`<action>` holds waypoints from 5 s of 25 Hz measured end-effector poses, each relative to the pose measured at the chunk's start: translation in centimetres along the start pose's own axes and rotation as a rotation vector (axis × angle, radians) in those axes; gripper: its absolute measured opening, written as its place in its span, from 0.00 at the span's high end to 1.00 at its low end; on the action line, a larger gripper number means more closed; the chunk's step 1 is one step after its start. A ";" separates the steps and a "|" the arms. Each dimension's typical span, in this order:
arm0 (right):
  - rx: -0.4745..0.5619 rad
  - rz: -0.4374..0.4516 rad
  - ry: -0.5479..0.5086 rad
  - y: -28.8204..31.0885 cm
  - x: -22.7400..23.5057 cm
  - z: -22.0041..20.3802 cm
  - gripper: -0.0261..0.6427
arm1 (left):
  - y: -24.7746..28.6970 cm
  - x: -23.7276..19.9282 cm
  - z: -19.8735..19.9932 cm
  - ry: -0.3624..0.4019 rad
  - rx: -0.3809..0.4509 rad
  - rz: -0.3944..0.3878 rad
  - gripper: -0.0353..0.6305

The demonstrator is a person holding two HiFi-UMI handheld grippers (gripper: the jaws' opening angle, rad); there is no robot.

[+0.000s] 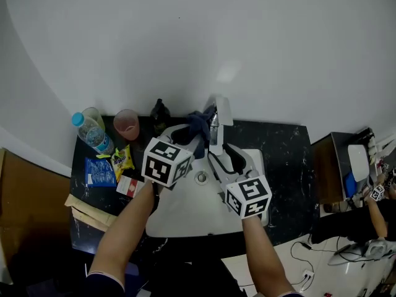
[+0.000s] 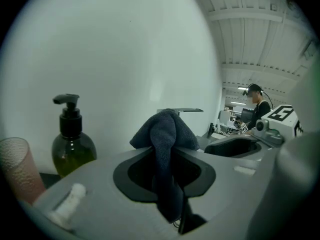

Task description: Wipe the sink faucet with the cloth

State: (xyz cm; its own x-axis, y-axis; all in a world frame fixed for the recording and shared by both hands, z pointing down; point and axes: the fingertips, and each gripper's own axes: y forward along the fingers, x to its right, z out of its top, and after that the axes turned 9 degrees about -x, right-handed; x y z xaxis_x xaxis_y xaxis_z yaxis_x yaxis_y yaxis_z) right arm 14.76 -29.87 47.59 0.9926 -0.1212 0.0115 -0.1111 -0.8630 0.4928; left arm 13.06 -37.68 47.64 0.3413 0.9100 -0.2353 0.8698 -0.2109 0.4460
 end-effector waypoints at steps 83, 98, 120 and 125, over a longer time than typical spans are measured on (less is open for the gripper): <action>0.091 0.172 0.043 -5.5 2.0 -2.1 0.74 | -1.6 10.0 0.8 0.778 -0.497 0.110 0.84; 0.005 0.159 0.018 -0.5 1.5 -0.5 0.65 | 4.6 2.2 11.6 0.781 -0.552 0.204 0.84; -0.055 0.163 0.014 0.5 1.1 -1.4 0.66 | 0.5 9.1 6.8 0.816 -0.575 -0.016 0.84; -0.056 0.149 0.014 0.5 1.1 -1.2 0.66 | -2.7 7.6 7.1 0.689 -0.470 -0.002 0.84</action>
State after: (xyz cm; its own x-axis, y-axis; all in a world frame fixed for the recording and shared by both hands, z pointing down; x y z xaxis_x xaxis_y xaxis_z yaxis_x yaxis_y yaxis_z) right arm 15.84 -29.89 48.90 0.9660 -0.2382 0.1003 -0.2544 -0.8074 0.5324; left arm 15.82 -32.75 38.49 -0.0874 0.9572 0.2758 0.5786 -0.1766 0.7962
